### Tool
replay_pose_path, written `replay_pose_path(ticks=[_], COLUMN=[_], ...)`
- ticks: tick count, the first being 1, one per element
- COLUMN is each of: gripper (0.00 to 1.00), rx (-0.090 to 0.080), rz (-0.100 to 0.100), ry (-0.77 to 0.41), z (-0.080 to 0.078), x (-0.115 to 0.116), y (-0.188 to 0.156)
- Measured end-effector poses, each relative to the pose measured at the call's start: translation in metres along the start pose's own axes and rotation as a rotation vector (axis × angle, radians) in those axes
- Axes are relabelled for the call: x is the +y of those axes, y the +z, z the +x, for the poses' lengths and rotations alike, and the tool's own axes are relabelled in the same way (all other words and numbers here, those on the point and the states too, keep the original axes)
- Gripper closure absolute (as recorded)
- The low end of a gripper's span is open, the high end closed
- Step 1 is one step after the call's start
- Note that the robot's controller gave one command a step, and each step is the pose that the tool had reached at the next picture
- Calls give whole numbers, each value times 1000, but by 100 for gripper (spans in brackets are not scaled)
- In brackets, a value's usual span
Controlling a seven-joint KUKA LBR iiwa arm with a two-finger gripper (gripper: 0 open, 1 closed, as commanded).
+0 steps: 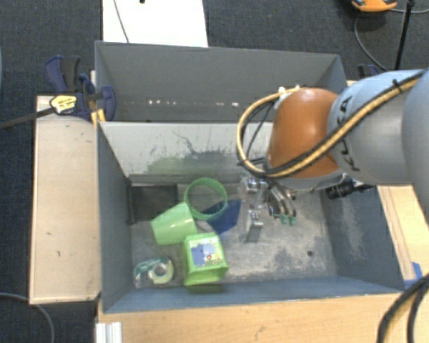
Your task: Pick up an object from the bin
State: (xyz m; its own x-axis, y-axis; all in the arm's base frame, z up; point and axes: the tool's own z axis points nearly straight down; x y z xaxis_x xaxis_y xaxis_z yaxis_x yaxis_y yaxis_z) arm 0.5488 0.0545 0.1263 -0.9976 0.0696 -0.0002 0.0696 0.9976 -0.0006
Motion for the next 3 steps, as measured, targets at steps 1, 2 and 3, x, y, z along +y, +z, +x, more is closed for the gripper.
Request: replay_pose_path(ticks=[1, 2, 3], gripper=[0, 0, 0], rx=[-6, -10, -10], rz=[-3, 1, 1], ry=[29, -222, -333], z=[0, -7, -3], x=[33, 70, 101], y=[7, 30, 43])
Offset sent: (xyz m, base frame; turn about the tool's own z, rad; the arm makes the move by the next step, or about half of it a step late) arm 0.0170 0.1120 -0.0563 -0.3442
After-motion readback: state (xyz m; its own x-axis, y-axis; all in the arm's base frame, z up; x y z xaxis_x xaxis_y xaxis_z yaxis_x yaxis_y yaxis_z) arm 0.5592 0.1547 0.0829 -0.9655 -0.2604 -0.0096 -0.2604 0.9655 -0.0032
